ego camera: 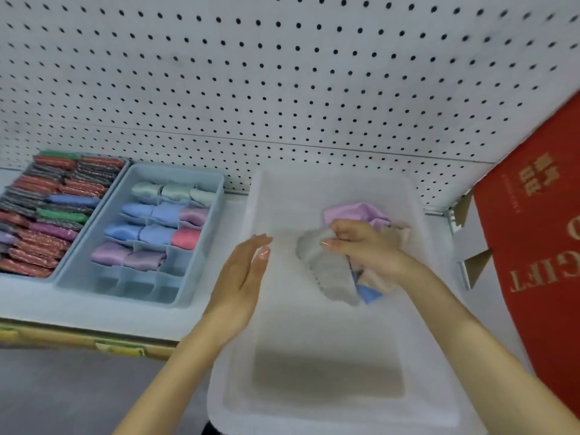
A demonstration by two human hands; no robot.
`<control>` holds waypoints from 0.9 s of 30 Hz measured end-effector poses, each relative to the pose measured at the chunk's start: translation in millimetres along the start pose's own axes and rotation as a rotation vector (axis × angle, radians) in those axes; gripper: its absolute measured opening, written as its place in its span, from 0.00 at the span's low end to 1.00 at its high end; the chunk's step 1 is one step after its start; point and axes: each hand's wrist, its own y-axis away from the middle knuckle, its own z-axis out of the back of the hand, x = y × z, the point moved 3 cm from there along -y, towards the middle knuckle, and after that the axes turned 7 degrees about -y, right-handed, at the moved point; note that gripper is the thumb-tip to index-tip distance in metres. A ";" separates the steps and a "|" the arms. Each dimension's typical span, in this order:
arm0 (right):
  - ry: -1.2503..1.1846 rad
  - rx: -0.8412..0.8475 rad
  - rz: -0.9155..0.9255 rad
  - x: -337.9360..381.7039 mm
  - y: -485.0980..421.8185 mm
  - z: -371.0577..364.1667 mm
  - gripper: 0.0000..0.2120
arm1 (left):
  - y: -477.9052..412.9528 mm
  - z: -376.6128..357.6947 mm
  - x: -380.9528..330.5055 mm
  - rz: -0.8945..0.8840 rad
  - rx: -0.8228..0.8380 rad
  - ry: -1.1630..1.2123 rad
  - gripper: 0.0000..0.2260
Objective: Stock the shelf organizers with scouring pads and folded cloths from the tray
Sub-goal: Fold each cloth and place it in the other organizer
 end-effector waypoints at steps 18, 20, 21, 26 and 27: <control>-0.230 -0.252 0.271 92.1 98.1 -19.6 0.09 | -15.3 -7.9 -118.5 -0.085 0.239 0.459 0.05; -0.117 -0.314 0.284 92.1 102.0 -16.5 0.09 | -15.4 -6.0 -123.6 -0.108 0.241 0.492 0.05; -0.106 -0.315 0.280 92.0 104.1 -15.9 0.09 | -15.7 -5.7 -124.6 -0.117 0.250 0.503 0.06; -0.278 -0.256 0.315 94.7 109.4 -19.0 0.13 | -21.2 1.7 -131.4 -0.156 0.326 0.529 0.06; -0.312 -0.290 0.355 95.5 108.2 -18.3 0.12 | -23.8 4.4 -132.8 -0.165 0.364 0.547 0.07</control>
